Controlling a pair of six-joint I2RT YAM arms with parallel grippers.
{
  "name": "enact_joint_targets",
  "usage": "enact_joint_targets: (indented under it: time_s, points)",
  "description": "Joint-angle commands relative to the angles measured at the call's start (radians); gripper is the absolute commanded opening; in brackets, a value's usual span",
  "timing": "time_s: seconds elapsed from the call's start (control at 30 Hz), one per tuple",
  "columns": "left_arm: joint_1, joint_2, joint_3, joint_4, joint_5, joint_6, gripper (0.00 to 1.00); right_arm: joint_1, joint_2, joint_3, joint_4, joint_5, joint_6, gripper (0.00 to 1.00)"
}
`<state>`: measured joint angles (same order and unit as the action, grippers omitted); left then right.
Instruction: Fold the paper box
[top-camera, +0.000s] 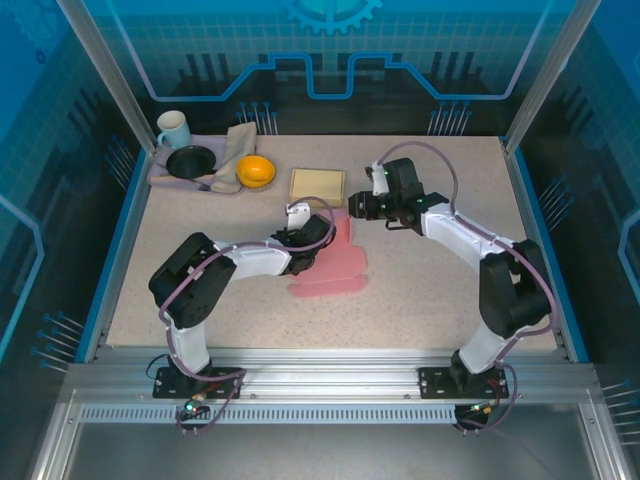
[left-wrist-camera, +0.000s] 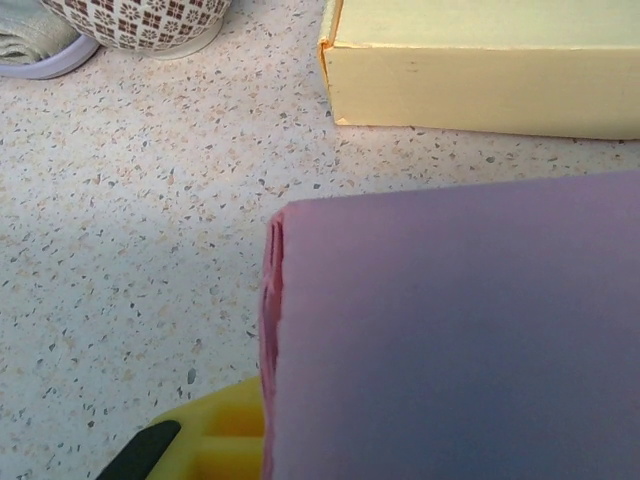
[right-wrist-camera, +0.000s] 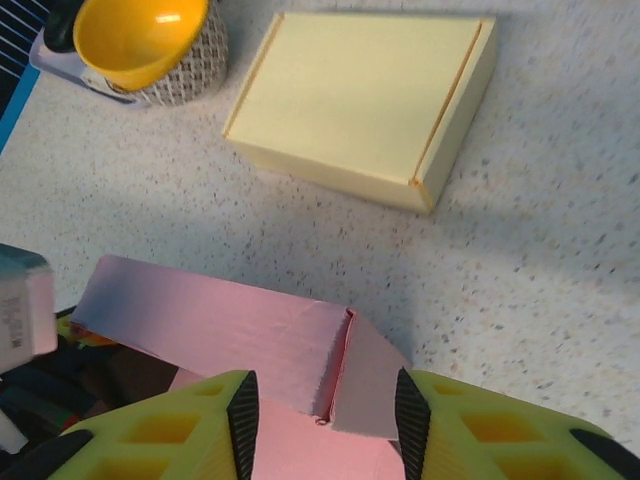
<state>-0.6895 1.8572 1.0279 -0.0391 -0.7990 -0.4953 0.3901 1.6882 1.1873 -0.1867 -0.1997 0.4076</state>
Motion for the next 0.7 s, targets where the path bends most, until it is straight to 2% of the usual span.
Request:
enact_joint_targets:
  time_s: [0.0,0.23,0.47,0.67]
  points:
    - [-0.003,-0.016,-0.023,0.039,-0.016,0.05,0.14,0.006,0.051,0.042,-0.034,-0.058,0.036,0.41]
    - [-0.005,-0.015,-0.031,0.054,-0.011,0.063,0.14,0.008,0.094,0.046,-0.026,-0.06,0.033,0.37]
    - [-0.009,-0.006,-0.027,0.075,0.012,0.098,0.14,0.008,0.099,0.019,-0.023,-0.038,0.03,0.2]
    - [-0.009,-0.015,-0.027,0.081,0.05,0.116,0.26,0.032,0.073,-0.036,-0.011,0.026,0.016,0.16]
